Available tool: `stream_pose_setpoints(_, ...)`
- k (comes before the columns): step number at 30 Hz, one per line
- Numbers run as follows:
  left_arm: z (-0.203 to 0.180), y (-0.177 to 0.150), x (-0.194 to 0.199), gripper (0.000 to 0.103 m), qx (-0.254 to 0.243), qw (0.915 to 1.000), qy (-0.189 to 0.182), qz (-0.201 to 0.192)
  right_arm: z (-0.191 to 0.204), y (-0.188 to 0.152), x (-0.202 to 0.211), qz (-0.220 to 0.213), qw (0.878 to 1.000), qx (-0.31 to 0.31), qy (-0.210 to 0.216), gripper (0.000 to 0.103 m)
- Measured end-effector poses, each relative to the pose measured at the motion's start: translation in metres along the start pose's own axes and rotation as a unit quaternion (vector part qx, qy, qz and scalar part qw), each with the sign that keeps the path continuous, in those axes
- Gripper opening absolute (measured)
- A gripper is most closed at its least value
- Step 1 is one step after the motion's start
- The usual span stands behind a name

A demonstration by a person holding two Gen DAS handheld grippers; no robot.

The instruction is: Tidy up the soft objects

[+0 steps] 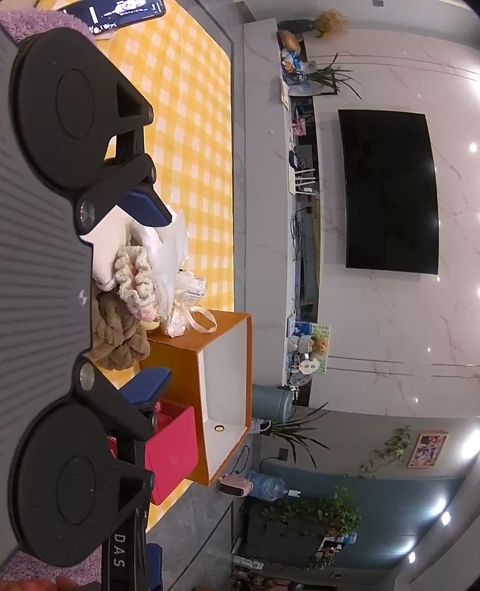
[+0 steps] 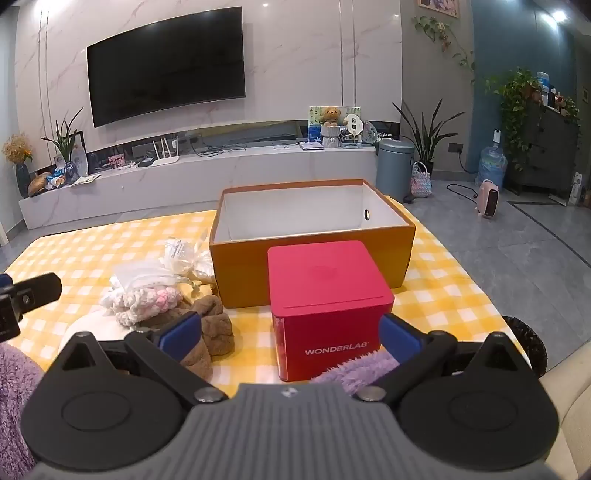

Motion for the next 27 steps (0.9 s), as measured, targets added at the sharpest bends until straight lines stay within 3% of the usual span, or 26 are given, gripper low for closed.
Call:
stream_pose_setpoints(3, 0.0028, 0.0011, 0.0051, 0.092, 0.007, 0.9999, -0.004, -0.01, 0.001, -0.0001, 0.0011, -0.002, 1.0, 0.003, -0.003, 0.1)
stream_pose_setpoints(9, 0.0014, 0.0005, 0.0036, 0.092, -0.005, 0.9998, 0.012, -0.018, 0.0014, -0.0006, 0.0017, -0.003, 1.0, 0.003, -0.006, 0.1)
stream_pose_setpoints(27, 0.0022, 0.0004, 0.0055, 0.092, 0.009, 0.9999, -0.01, -0.009, 0.0038, -0.0024, 0.0017, -0.002, 1.0, 0.004, -0.002, 0.1)
Point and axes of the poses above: each gripper's, at about its wrist camera, not at the fingertips, and x roughly against the way its jaws point, z to its left, y to its top, the point moved 3 cm from there along -x, roughly the way its jaws point, and after that the axes turned 13 degrees about x, right-handed, at the moved point
